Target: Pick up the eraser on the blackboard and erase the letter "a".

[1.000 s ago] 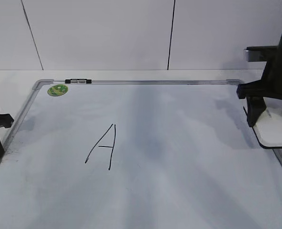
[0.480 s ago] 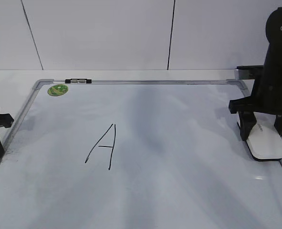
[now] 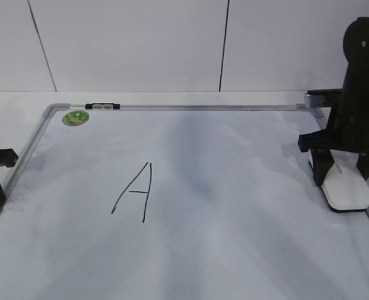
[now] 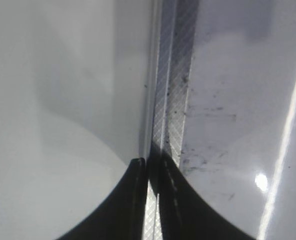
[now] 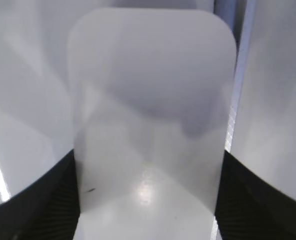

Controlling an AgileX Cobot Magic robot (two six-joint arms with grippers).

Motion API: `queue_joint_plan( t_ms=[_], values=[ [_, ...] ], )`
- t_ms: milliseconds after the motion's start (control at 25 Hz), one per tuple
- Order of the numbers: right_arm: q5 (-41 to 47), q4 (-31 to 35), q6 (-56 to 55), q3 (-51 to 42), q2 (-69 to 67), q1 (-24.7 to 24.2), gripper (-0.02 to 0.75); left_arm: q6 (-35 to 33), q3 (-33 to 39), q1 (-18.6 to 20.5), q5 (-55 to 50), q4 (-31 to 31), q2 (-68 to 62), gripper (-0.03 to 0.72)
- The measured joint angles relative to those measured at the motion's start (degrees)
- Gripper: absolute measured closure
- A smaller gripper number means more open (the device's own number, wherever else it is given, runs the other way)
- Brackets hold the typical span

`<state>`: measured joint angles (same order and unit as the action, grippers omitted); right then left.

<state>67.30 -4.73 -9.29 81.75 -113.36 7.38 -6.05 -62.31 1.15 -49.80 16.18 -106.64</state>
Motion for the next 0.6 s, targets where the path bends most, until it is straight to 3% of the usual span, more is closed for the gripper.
queue_joint_plan(
  t_ms=[600],
  values=[
    [-0.2,-1.6,0.1,0.0,-0.1,0.0,0.175,0.0,0.0,0.0,0.0,0.1,0.0,0.638]
  ],
)
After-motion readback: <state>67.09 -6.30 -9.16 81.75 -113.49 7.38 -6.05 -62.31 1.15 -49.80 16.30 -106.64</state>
